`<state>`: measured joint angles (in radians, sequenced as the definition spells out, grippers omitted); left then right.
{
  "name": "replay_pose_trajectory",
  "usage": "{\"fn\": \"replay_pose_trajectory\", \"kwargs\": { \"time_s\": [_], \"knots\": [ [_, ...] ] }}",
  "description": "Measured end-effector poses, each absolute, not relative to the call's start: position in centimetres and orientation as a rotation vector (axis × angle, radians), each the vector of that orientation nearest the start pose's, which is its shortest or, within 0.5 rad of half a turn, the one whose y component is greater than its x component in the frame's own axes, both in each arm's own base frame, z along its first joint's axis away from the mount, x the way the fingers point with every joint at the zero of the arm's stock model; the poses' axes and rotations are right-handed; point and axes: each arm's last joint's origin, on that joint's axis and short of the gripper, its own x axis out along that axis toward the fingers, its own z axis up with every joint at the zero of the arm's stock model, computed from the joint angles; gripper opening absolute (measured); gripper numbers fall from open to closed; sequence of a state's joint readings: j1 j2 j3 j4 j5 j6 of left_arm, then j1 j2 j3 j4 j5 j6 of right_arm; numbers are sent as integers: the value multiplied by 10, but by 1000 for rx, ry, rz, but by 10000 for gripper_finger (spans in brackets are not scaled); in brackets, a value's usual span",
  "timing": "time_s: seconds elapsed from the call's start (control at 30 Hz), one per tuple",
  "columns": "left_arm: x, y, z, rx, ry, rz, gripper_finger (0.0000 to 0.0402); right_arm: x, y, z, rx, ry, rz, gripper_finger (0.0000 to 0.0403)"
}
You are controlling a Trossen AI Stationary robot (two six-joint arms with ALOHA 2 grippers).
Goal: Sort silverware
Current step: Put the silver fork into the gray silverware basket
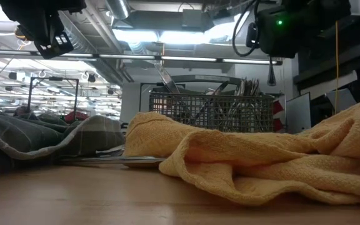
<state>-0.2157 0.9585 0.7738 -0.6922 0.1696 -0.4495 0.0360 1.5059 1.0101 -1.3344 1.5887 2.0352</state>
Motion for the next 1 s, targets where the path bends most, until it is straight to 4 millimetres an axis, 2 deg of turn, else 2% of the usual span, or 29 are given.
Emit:
{"fn": "replay_pose_trajectory", "kwargs": {
  "time_s": [0.3,0.57,1.0],
  "knots": [
    [177,-44,260,-393,944,-152,31,232,-20,241,179,-208,-1514,14],
    [177,-43,260,-410,945,-137,31,231,-20,267,100,-120,-1522,14],
    [177,-43,259,-440,943,-99,31,234,-20,266,103,-97,-1530,14]
  ]
}}
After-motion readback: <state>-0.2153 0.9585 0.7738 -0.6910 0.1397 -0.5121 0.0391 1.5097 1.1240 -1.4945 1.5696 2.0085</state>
